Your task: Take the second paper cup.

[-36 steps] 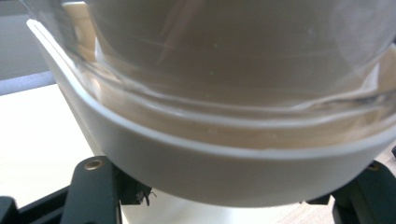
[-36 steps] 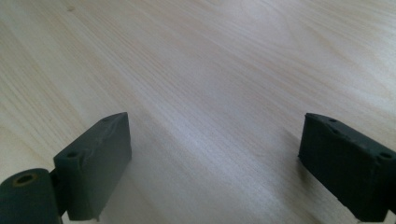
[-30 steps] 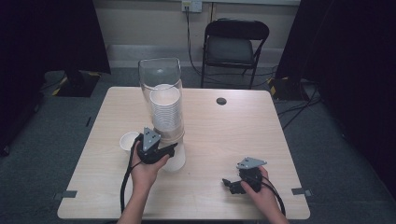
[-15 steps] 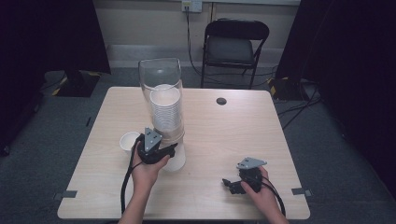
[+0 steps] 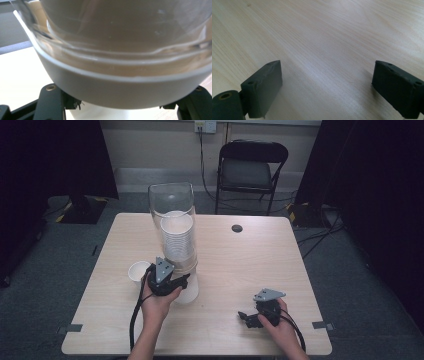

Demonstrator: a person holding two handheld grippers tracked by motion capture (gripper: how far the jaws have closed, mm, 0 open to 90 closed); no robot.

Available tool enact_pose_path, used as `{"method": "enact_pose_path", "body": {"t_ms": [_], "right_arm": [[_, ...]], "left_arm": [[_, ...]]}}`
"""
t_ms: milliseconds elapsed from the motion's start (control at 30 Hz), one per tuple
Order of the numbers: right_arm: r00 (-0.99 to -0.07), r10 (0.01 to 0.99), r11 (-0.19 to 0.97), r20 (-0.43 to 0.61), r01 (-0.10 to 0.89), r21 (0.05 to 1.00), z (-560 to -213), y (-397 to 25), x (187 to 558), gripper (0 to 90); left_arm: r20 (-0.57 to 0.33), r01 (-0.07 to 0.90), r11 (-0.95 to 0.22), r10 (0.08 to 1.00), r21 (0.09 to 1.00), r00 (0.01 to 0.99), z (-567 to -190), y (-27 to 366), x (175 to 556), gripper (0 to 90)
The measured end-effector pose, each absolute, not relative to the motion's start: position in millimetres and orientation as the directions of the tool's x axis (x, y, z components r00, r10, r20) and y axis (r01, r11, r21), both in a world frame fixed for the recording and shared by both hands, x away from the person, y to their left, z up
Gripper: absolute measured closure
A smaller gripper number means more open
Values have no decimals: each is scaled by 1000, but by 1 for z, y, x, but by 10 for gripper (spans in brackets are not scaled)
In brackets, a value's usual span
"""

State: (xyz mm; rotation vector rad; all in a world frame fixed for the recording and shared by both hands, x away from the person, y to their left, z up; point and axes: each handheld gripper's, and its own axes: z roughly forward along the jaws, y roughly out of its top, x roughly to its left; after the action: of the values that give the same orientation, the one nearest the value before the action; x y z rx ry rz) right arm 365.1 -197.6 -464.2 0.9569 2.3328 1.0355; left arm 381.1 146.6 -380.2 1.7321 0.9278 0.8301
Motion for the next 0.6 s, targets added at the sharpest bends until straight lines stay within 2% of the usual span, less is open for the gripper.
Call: {"method": "enact_pose_path", "body": {"t_ms": [300,400,500,533,567,600], "right_arm": [[-678,729,487,-90,422,764,-464,-198,365,86],[-678,730,487,-90,423,764,-464,-198,365,86],[-679,729,488,-91,421,764,-464,-198,365,86],[-679,728,488,-92,421,765,-464,-198,365,86],[-679,729,488,-91,422,764,-464,-198,365,86],[-679,728,488,-91,421,765,-464,-198,365,86]], "left_arm": [[120,207,-241,876,948,468,-382,144,380,355],[131,236,-268,873,934,470,-383,144,380,357],[143,439,-368,874,820,464,-416,147,386,370],[143,439,-368,874,820,464,-416,147,386,369],[40,514,-286,898,809,437,-452,152,385,369],[7,484,-243,898,841,439,-460,156,382,367]]}}
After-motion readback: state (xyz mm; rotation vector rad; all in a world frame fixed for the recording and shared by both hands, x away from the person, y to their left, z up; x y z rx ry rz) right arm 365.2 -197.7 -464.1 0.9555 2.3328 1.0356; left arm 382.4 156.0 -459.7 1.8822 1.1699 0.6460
